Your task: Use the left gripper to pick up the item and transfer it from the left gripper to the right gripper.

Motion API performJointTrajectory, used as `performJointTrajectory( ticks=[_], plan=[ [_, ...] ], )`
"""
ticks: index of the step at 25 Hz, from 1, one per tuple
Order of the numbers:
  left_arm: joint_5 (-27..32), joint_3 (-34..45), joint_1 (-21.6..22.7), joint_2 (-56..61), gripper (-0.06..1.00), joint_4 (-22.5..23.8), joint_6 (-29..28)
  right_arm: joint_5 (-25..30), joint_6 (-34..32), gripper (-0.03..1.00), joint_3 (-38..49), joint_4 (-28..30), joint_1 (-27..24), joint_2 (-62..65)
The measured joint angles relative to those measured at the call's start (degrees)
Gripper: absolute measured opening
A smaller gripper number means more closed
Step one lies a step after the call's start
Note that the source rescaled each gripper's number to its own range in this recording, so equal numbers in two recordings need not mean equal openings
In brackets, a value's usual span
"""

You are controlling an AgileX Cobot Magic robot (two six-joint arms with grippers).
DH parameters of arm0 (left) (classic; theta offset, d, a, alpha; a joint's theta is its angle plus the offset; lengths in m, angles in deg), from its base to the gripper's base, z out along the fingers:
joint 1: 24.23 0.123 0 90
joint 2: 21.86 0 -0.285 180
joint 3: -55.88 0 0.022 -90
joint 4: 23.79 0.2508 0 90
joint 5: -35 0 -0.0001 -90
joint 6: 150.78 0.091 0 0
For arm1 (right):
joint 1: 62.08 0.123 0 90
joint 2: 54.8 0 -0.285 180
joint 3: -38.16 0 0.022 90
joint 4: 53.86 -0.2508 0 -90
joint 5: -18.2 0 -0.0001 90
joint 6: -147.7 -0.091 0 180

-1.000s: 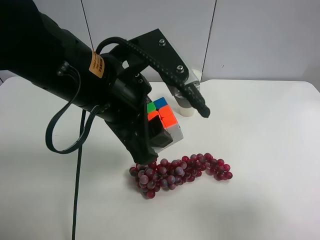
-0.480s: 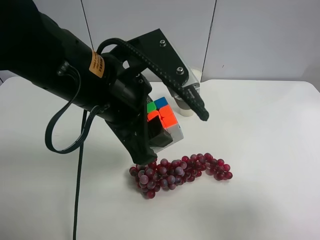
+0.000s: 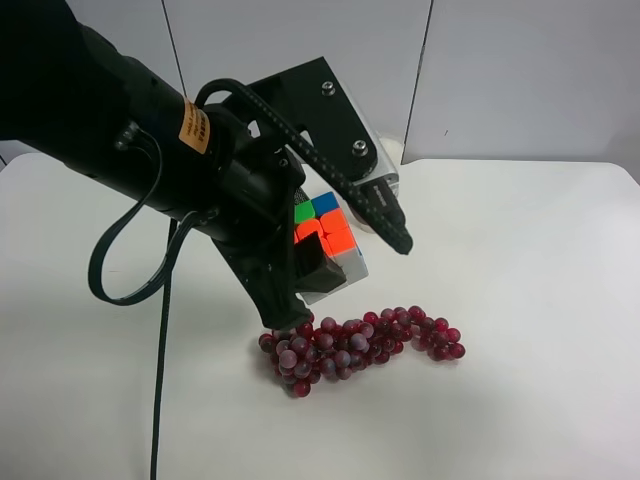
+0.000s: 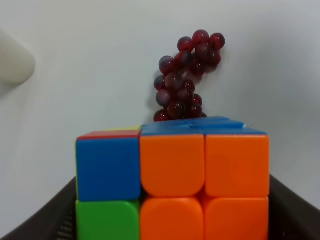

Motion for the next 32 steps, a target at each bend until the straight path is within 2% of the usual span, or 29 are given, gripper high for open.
performJointTrajectory(
  ticks=[4,6,11,15,19,23,29,32],
  plan=[
    [-0.2,0.0,0.0,0.0,0.00,0.0,0.2,-2.4,4.2,1.00,-2.3,-7.7,0.0,-13.7],
    [-0.3,0.0,0.0,0.0,0.00,0.0,0.2,-3.4,9.0,1.00,-2.7,-12.6,0.0,-19.9],
    [-1.1,0.0,0.0,0.0,0.00,0.0,0.2,-4.7,25.4,1.00,-2.7,-29.1,0.0,-34.5],
    [-2.1,0.0,0.0,0.0,0.00,0.0,0.2,-2.3,38.3,1.00,-2.8,-42.9,0.0,-43.6],
    [-2.9,0.0,0.0,0.0,0.00,0.0,0.4,2.7,47.0,1.00,-2.8,-52.9,0.0,-50.9],
    [-3.1,0.0,0.0,0.0,0.00,0.0,0.7,5.9,51.4,1.00,-2.8,-57.7,0.0,-55.4],
    [-3.1,0.0,0.0,0.0,0.00,0.0,0.7,8.3,53.6,1.00,-2.9,-62.0,0.1,-58.8],
    [-3.1,0.0,0.0,0.0,0.00,0.0,0.7,8.3,54.4,1.00,-2.9,-62.9,2.9,-59.9]
  ],
)
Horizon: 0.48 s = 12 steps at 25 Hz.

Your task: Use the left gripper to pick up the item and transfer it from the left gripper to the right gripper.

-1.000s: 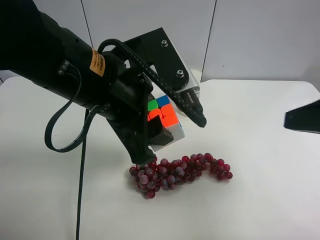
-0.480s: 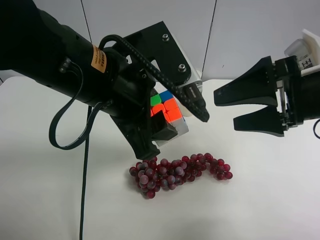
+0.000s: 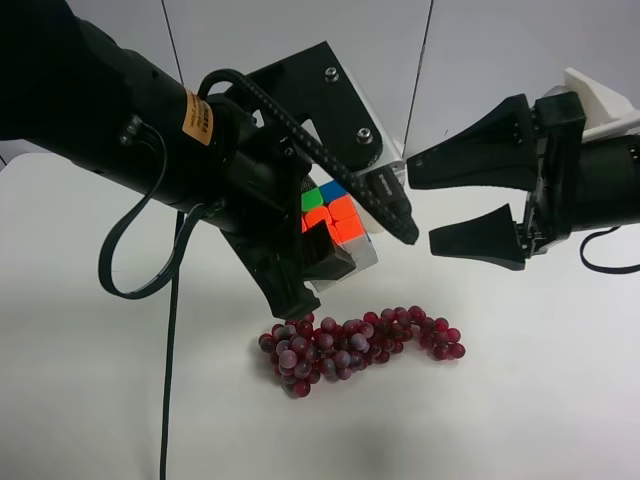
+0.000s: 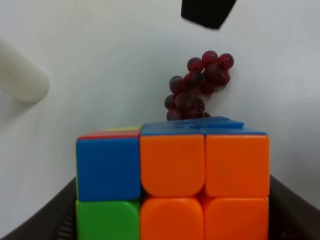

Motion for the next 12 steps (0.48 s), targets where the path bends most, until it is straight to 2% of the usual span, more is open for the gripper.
performJointTrajectory(
  ticks=[3,6,12],
  plan=[
    [0.0,0.0,-0.1,0.0,0.00,0.0,0.1,-0.2,0.4,1.00,0.0,-1.3,5.2,-1.4],
    [0.0,0.0,-0.7,0.0,0.00,0.0,1.0,-2.7,1.1,1.00,0.0,-3.1,9.4,-2.7],
    [0.0,0.0,-0.9,0.0,0.00,-1.0,2.7,-5.9,2.7,1.00,0.0,-6.8,11.9,-3.2]
  ],
)
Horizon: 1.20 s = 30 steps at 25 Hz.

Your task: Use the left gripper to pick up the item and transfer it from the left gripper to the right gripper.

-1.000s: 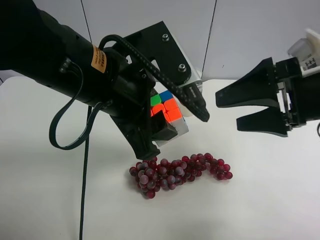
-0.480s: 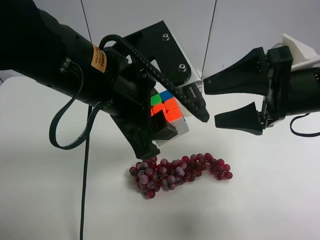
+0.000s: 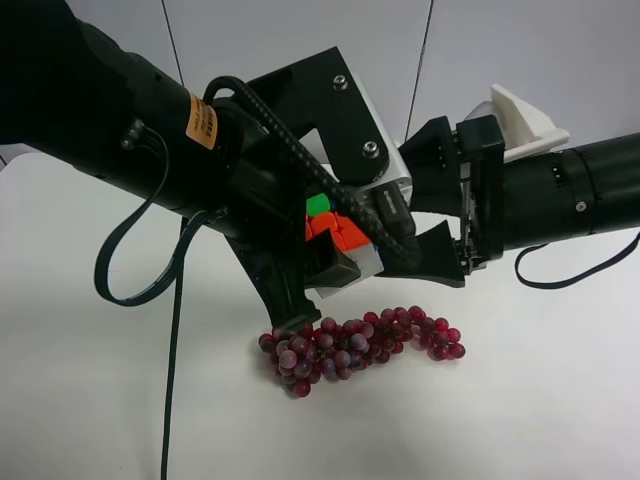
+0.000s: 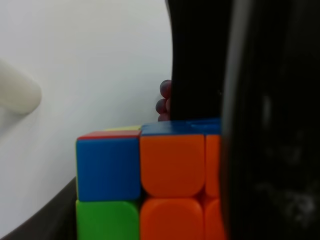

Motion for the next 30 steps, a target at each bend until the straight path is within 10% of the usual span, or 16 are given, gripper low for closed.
performJointTrajectory(
  ticks=[14,30],
  plan=[
    [0.0,0.0,0.0,0.0,0.00,-0.9,3.4,0.0,0.3,0.97,0.0,-0.5,0.0,0.0],
    [-0.2,0.0,0.0,0.1,0.00,-1.0,3.6,-4.7,1.0,0.04,0.0,0.6,0.0,-0.1]
  ],
)
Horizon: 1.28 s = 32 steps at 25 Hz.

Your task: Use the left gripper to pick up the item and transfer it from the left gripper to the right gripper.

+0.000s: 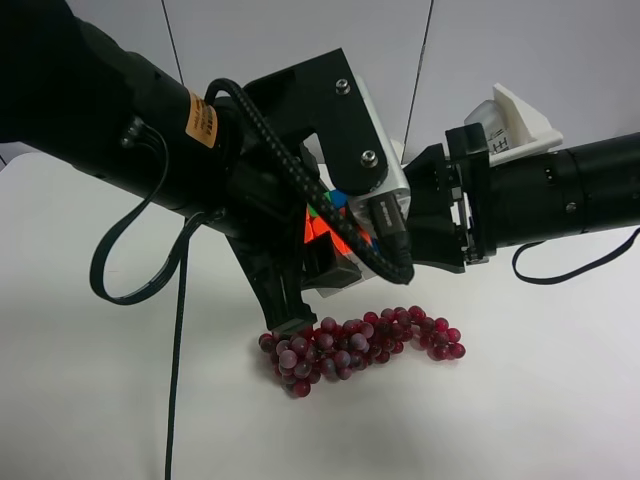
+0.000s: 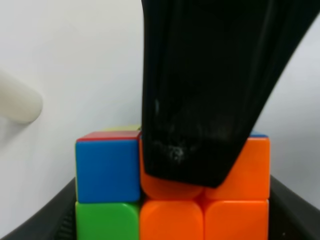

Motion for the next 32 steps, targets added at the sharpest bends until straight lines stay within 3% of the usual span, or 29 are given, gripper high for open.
performJointTrajectory(
  ticks=[2,17,18,19,21,23,26,32],
  plan=[
    [0.0,0.0,0.0,0.0,0.00,0.0,0.0,-0.1,0.2,0.00,0.0,0.1,0.0,0.0],
    [0.0,0.0,0.0,0.0,0.00,0.0,0.0,-0.2,0.3,0.00,0.0,0.1,0.0,0.0],
    [-0.1,0.0,0.0,0.0,0.06,0.1,0.0,-0.4,0.3,0.00,0.0,0.2,0.0,0.0],
    [-0.5,0.0,0.0,0.0,0.20,0.1,0.0,-0.7,0.3,0.00,0.0,0.4,0.0,0.0],
    [-1.5,0.0,0.0,0.0,0.69,0.1,0.0,-1.1,0.3,0.00,0.0,0.4,0.0,-0.1],
    [-1.9,0.0,0.0,0.0,0.89,0.1,0.0,-1.1,0.3,0.00,0.0,0.4,0.0,-0.1],
    [-2.0,0.0,0.0,0.0,0.98,0.1,0.0,-1.1,0.3,0.00,0.0,0.4,0.0,-0.1],
    [-1.0,0.0,0.0,1.2,0.98,0.0,0.0,-1.2,0.3,0.00,0.0,0.4,0.0,-0.1]
  ],
)
